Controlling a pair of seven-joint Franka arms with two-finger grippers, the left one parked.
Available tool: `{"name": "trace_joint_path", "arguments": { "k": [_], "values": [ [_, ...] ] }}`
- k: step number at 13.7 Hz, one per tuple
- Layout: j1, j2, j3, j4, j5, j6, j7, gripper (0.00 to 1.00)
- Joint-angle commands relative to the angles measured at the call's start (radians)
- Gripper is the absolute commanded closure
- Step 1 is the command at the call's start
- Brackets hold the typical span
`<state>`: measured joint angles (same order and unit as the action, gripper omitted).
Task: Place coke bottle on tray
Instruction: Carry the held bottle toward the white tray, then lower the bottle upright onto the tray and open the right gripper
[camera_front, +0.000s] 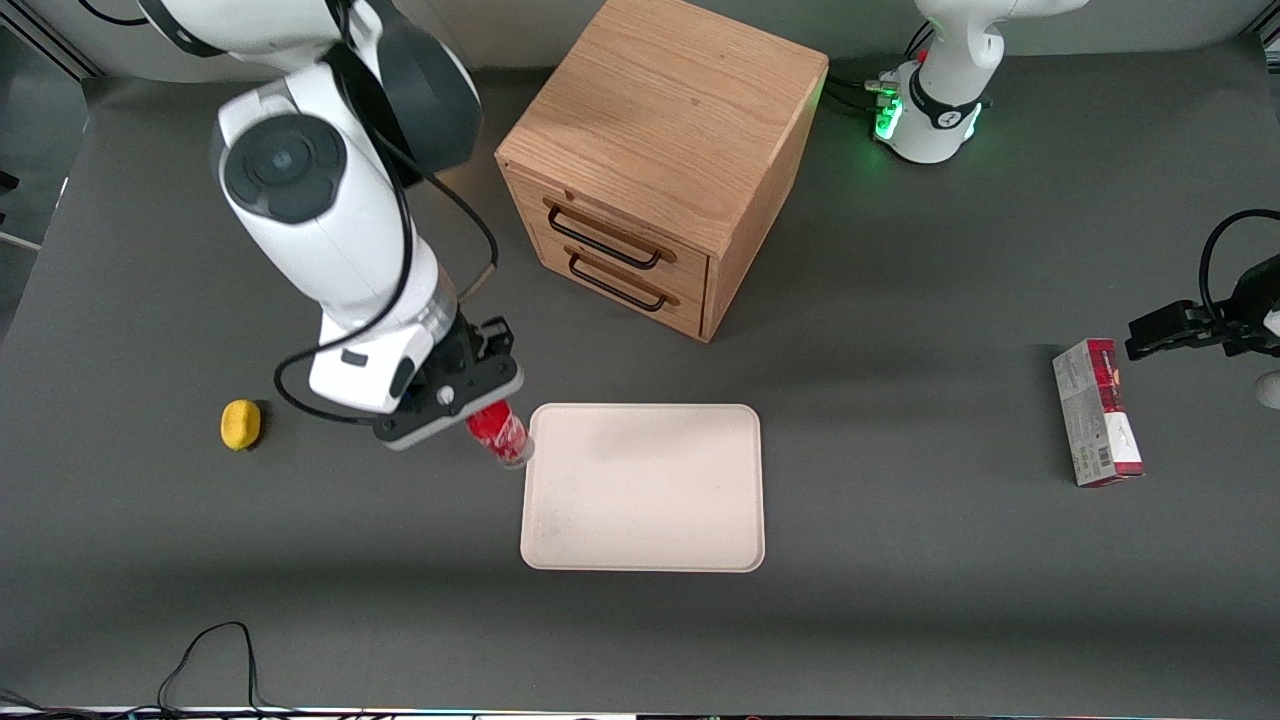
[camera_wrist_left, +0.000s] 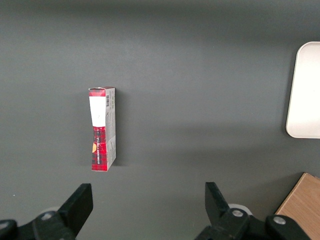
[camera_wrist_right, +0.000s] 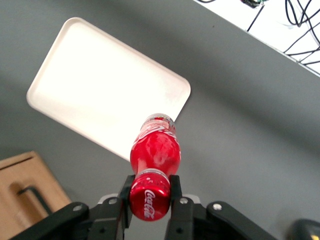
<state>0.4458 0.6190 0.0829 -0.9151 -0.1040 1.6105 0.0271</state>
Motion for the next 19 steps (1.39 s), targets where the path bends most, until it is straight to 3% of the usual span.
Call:
{"name": "trace_joint_path", "arguments": {
  "k": [1,8,15,16,17,19],
  "values": [
    [-0.002,0.117,-0.002,0.058,-0.031,0.084,0.001,1.00],
    [-0.007,0.286,-0.002,0.051,-0.029,0.232,0.010,1.00],
    [-0.012,0.335,-0.003,0.036,-0.029,0.264,0.013,1.00],
    [-0.013,0.337,-0.003,0.036,-0.028,0.266,0.013,0.56],
    [-0.013,0.338,-0.003,0.035,-0.028,0.267,0.016,0.01],
    [-0.015,0.338,-0.003,0.036,-0.028,0.267,0.024,0.00]
  ]
}}
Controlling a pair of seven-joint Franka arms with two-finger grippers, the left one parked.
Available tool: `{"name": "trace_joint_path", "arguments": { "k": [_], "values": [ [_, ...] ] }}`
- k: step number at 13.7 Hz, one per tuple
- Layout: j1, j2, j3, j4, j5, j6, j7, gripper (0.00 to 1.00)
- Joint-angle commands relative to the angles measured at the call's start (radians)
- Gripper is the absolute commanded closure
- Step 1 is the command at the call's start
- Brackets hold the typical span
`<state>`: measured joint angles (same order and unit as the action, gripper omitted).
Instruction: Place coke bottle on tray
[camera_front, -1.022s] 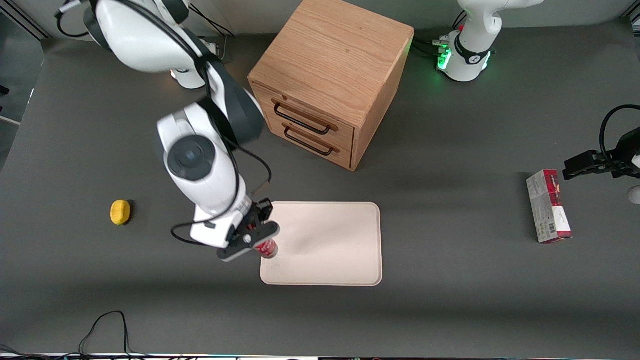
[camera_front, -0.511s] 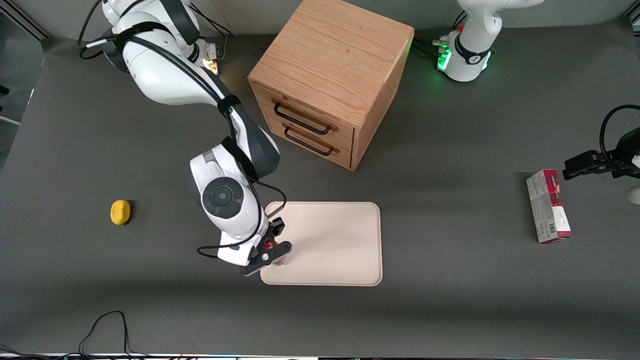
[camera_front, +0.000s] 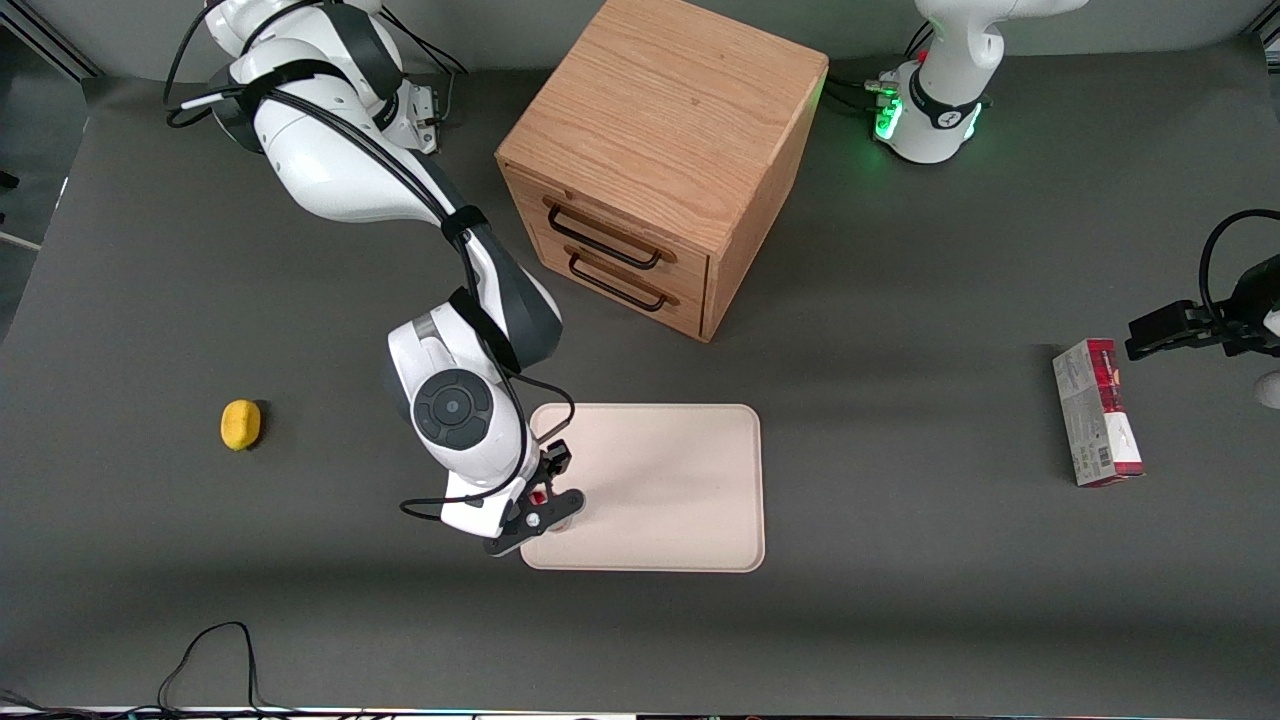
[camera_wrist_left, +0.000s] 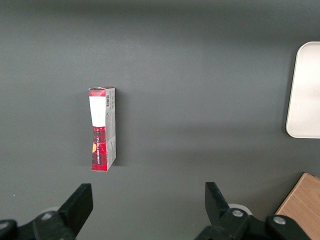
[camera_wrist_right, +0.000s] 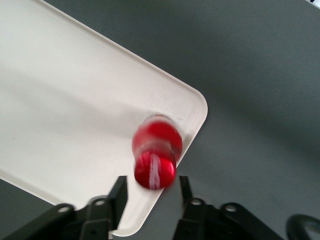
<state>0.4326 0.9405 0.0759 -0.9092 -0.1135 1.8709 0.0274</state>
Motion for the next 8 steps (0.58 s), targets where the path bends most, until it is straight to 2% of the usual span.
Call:
{"name": "trace_joint_path", "arguments": {
  "k": [1,4,8],
  "values": [
    [-0.002,0.014,0.004,0.029,-0.018,0.007,0.023,0.00],
    [0.000,-0.038,0.004,0.030,-0.017,-0.021,0.040,0.00],
    [0.008,-0.216,0.005,0.030,-0.017,-0.200,0.043,0.00]
  ]
}}
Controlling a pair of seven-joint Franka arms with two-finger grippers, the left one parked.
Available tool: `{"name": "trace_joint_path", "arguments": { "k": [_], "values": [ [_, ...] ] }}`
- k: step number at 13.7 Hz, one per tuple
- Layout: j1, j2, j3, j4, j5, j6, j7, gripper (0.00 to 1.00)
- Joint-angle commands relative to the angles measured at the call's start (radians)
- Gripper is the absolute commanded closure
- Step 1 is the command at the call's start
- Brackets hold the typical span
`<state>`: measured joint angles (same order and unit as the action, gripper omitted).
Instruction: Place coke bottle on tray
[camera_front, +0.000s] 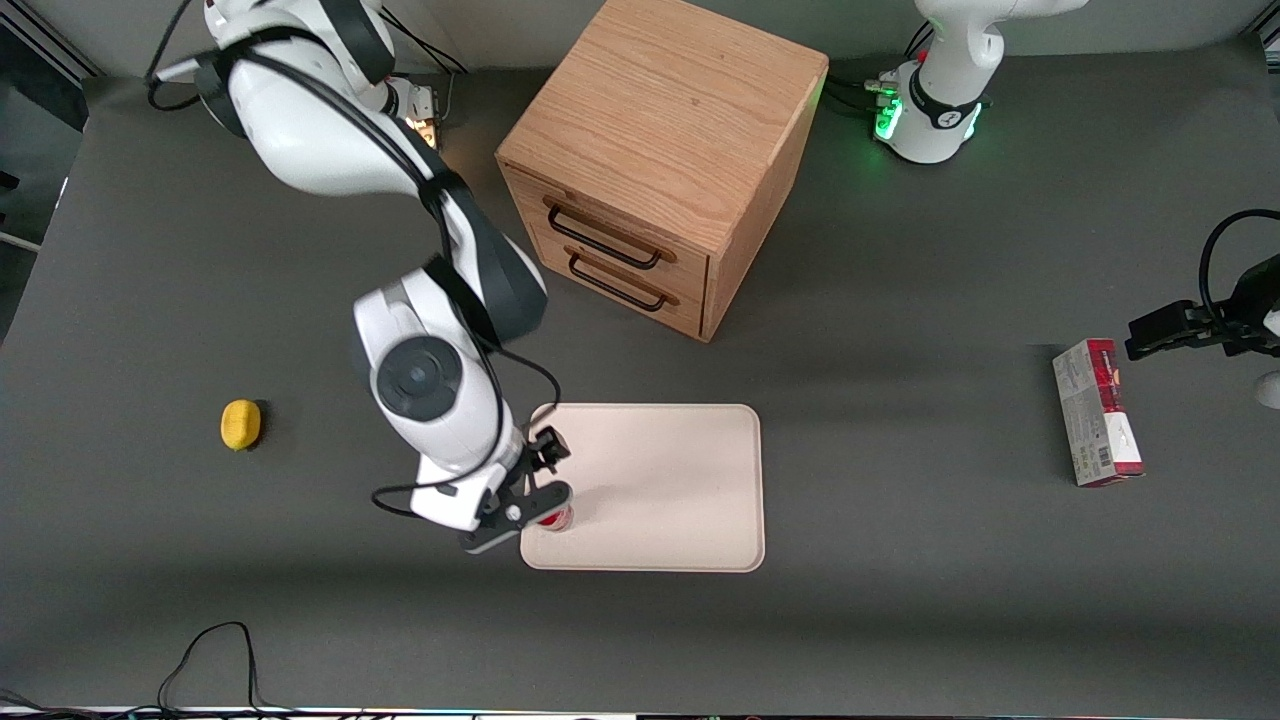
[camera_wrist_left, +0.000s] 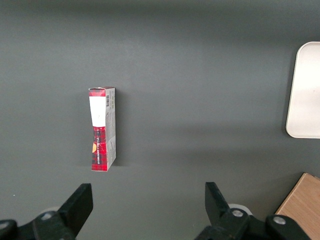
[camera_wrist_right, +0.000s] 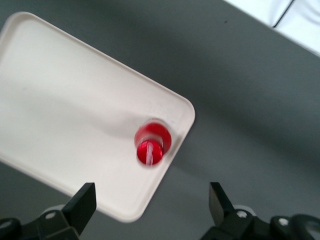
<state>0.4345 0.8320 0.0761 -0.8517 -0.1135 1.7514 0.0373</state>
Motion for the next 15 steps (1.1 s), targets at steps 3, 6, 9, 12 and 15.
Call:
{"name": "trace_joint_path", "arguments": {
  "k": [3,6,9,12,15],
  "values": [
    [0.010,-0.250,0.008,-0.062,-0.009,-0.264,0.103,0.00],
    [0.010,-0.440,0.001,-0.250,-0.005,-0.296,0.112,0.00],
    [-0.083,-0.598,-0.006,-0.439,0.023,-0.233,0.099,0.00],
    [-0.233,-0.715,-0.007,-0.568,0.123,-0.199,0.069,0.00],
    [-0.316,-0.767,-0.027,-0.628,0.124,-0.197,0.020,0.00]
  ]
}}
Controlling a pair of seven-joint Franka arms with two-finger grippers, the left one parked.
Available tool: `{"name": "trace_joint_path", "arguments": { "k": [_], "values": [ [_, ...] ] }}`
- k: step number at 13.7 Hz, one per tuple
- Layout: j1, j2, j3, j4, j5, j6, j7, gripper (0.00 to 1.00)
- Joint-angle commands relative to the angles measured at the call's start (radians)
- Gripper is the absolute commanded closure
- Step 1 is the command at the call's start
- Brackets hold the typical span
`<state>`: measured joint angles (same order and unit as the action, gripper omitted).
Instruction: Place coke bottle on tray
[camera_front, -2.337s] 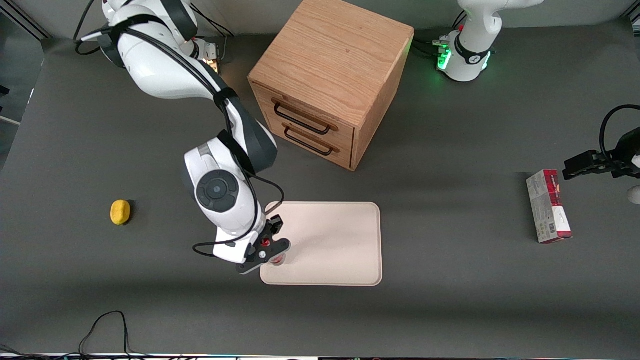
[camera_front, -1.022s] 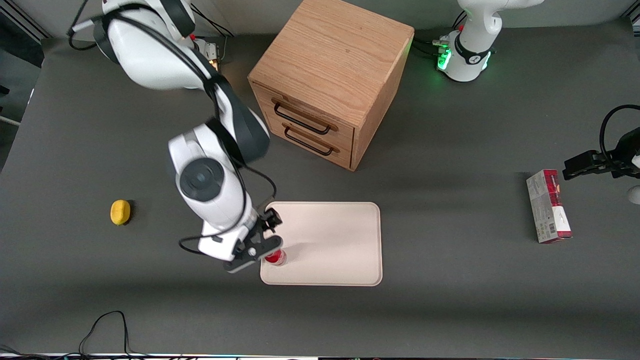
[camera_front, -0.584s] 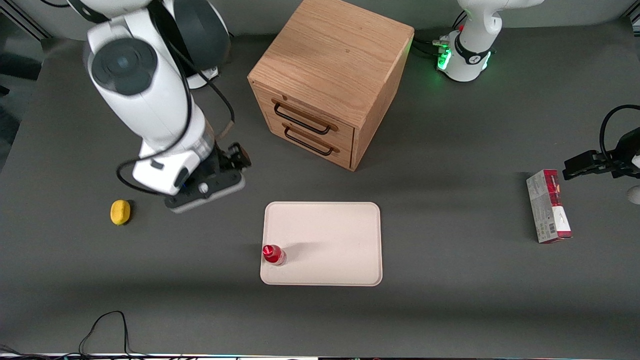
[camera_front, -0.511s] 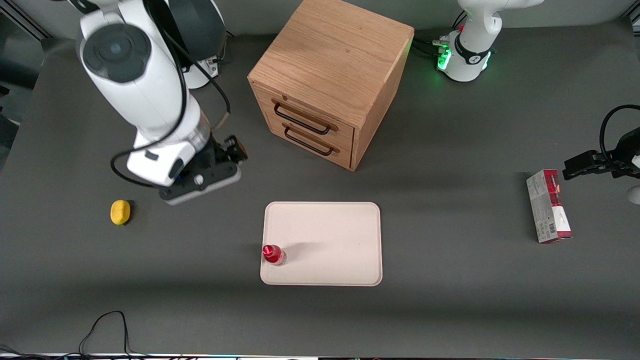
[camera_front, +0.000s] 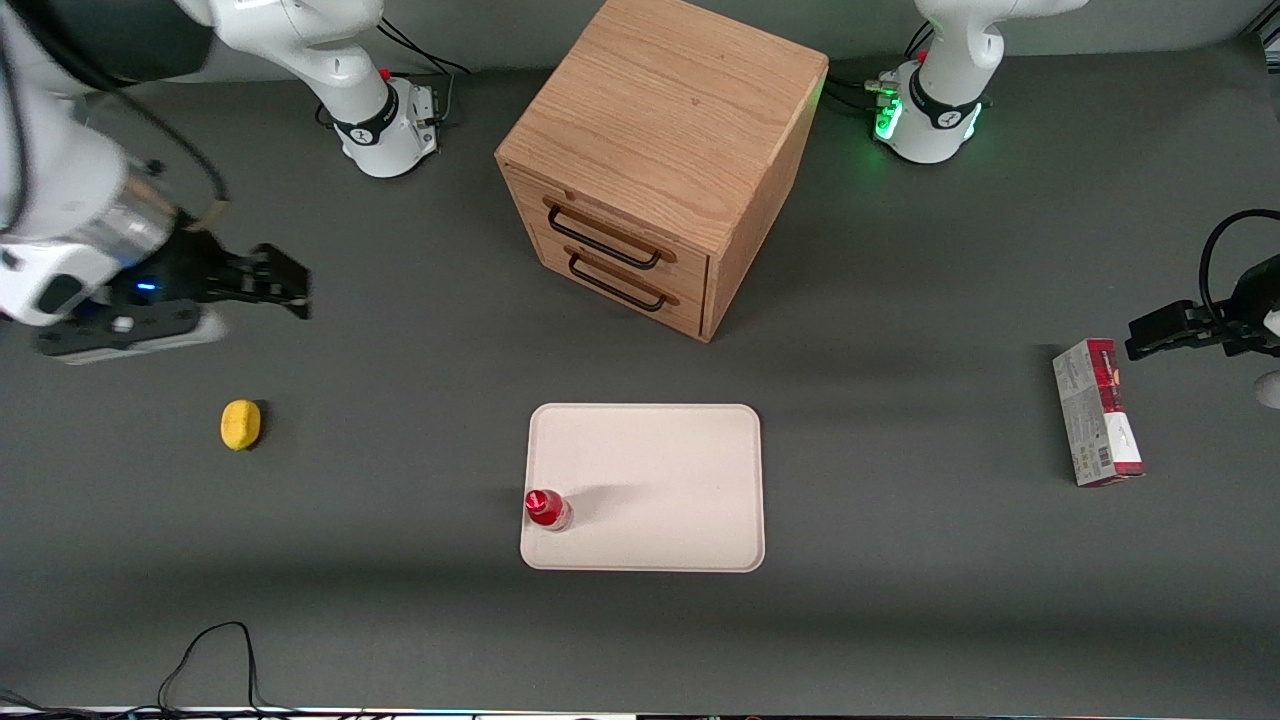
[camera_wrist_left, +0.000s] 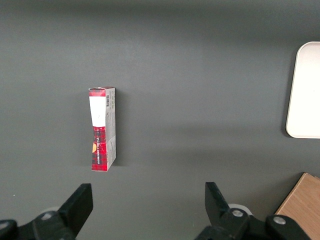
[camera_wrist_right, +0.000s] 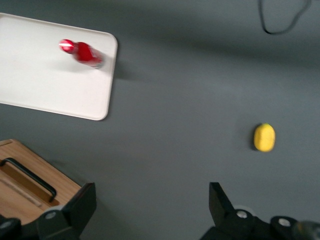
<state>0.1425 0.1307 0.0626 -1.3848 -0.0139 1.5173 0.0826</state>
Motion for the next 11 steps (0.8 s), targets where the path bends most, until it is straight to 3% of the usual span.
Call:
{"name": "trace_joint_path", "arguments": {
  "k": [1,6,11],
  "values": [
    [-0.027,-0.078,-0.045,-0.115,0.025,0.046,-0.046,0.00],
    [-0.029,-0.092,-0.145,-0.162,0.025,0.067,-0.057,0.00],
    [-0.031,-0.080,-0.176,-0.157,0.012,0.060,-0.055,0.00]
  ]
}}
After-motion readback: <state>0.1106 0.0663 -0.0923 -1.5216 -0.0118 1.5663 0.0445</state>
